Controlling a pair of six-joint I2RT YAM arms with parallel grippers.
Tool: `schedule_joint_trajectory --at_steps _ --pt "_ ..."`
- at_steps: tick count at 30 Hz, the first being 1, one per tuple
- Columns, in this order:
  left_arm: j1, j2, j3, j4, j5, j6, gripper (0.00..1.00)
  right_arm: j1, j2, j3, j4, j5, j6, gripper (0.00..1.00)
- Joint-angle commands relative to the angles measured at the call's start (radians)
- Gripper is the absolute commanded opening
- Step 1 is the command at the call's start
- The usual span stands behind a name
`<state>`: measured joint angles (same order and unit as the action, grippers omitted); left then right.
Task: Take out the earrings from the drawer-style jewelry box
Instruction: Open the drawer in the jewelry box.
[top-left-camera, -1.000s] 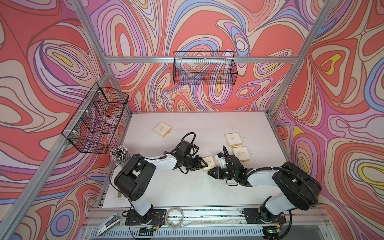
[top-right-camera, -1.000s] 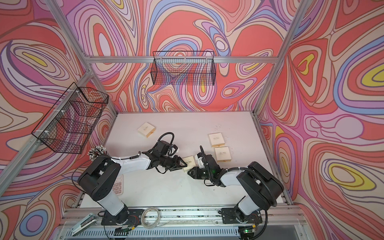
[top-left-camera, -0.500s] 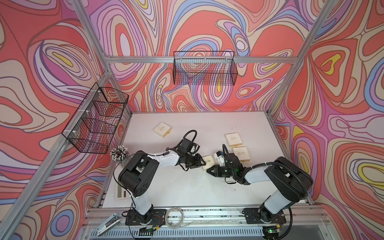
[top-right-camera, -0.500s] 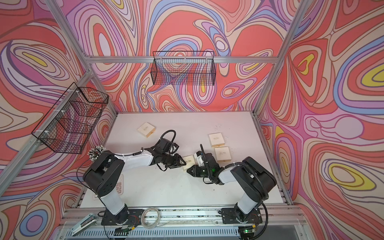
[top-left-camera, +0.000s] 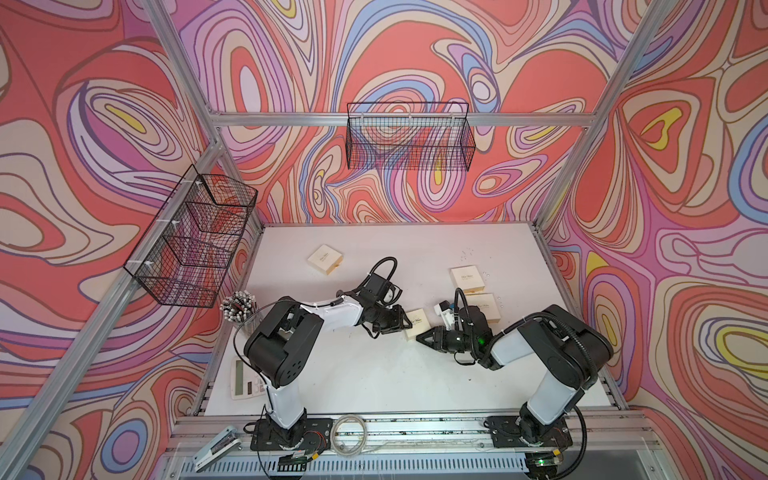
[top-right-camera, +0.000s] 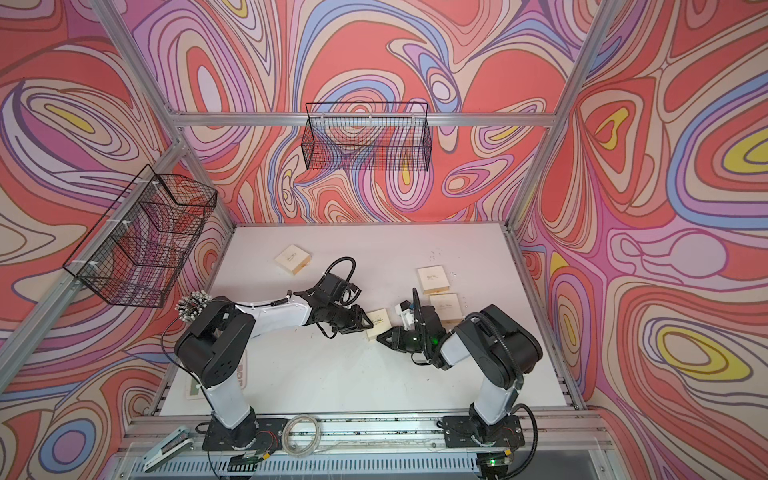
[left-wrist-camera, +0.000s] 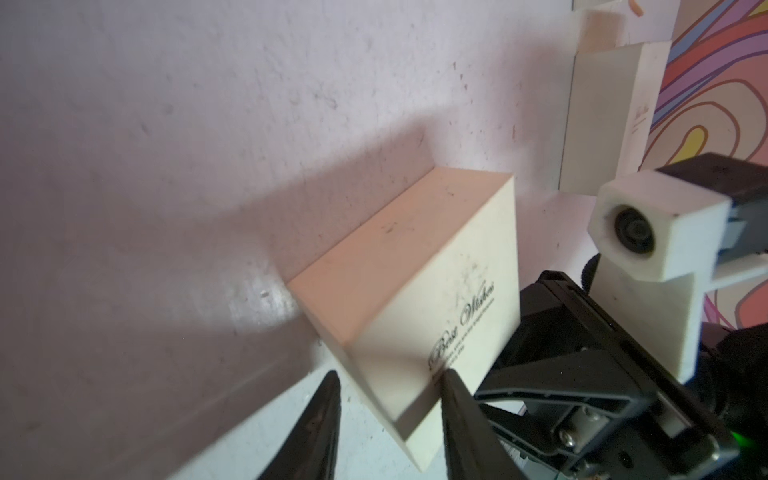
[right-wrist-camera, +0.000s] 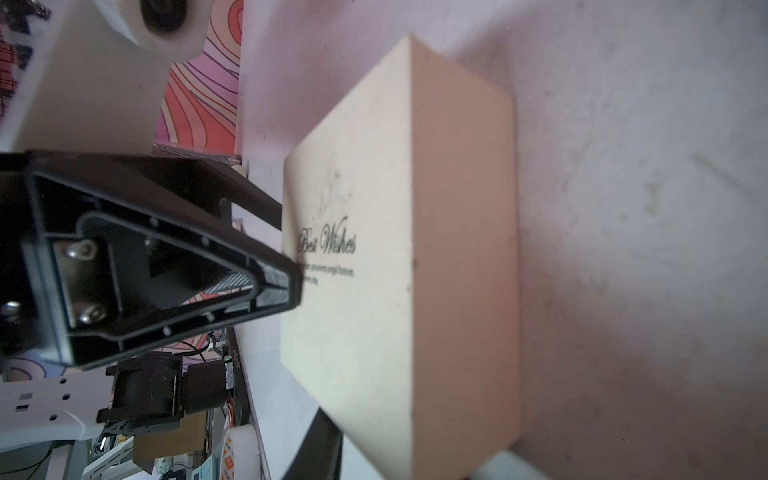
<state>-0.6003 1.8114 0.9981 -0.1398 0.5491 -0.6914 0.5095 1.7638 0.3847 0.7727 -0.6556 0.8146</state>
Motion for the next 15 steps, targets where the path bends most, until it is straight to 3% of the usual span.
schedule_joint_trajectory --at_steps 1,15 --pt "0.009 0.04 0.014 -0.078 -0.079 0.024 0.38 -0.002 0.049 -0.017 0.001 0.0 0.024 0.19" --pt "0.01 0.043 0.01 -0.087 -0.115 0.031 0.38 -0.017 0.063 -0.009 0.033 0.01 0.07 0.11"
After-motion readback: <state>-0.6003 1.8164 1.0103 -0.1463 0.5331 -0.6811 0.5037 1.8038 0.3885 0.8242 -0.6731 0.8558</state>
